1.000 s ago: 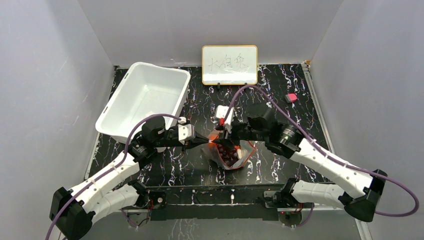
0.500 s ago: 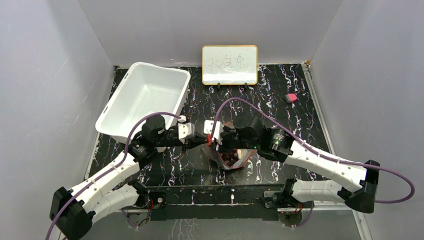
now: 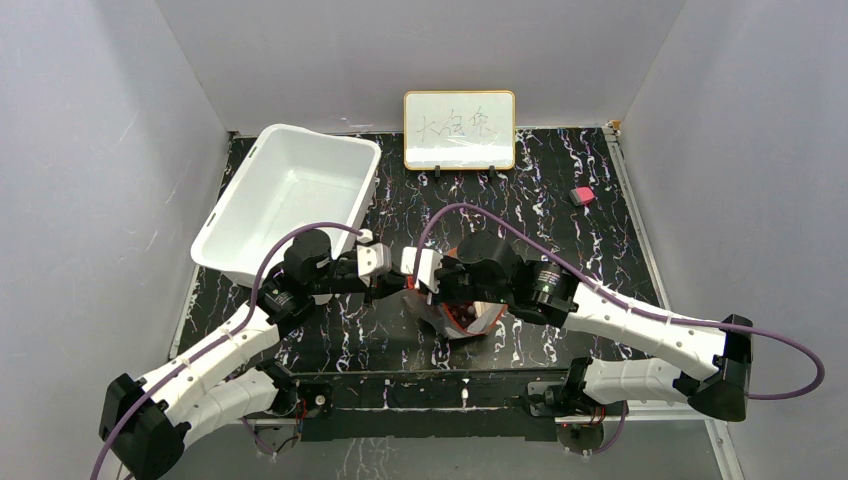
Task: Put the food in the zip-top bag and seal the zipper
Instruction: Zip the zipper food storage bag at the center of the board.
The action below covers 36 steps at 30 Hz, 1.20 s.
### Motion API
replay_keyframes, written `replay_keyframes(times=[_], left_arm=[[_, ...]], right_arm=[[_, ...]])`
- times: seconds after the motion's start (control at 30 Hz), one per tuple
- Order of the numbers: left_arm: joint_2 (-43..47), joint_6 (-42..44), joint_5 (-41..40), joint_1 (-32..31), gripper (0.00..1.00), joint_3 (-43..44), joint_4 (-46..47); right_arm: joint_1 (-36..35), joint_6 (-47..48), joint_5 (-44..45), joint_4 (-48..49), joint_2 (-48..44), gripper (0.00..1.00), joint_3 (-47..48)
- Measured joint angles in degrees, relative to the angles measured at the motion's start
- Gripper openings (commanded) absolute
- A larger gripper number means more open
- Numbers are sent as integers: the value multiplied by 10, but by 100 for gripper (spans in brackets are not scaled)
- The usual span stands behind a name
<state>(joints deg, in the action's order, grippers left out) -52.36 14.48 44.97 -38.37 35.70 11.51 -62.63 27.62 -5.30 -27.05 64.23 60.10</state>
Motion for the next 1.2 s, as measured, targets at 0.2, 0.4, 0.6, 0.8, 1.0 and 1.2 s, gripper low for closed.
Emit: replay_keyframes(times=[0.2,0.4,0.6,0.8,1.0,1.2], left_arm=[[16,7,-27,-3,0,3,-31],[41,13,-39,-2,0,7,-47],[39,28,-3,-2,44,7,-39],[14,35,57,-2,48,7,-4],[0,19,69,-2,46,-5,44],[-4,4,70,-2,3,-10,74]], right_arm=[[-5,2,25,6,-12,0,-14],[-6,6,52,-28,-49,0,-30],[-6,4,45,-23,-69,0,-30],[-6,-12,5,34,-75,0,-47],[-6,-26,-27,68,-73,0,-48],[-6,-35,-42,94,-69,0,-56]])
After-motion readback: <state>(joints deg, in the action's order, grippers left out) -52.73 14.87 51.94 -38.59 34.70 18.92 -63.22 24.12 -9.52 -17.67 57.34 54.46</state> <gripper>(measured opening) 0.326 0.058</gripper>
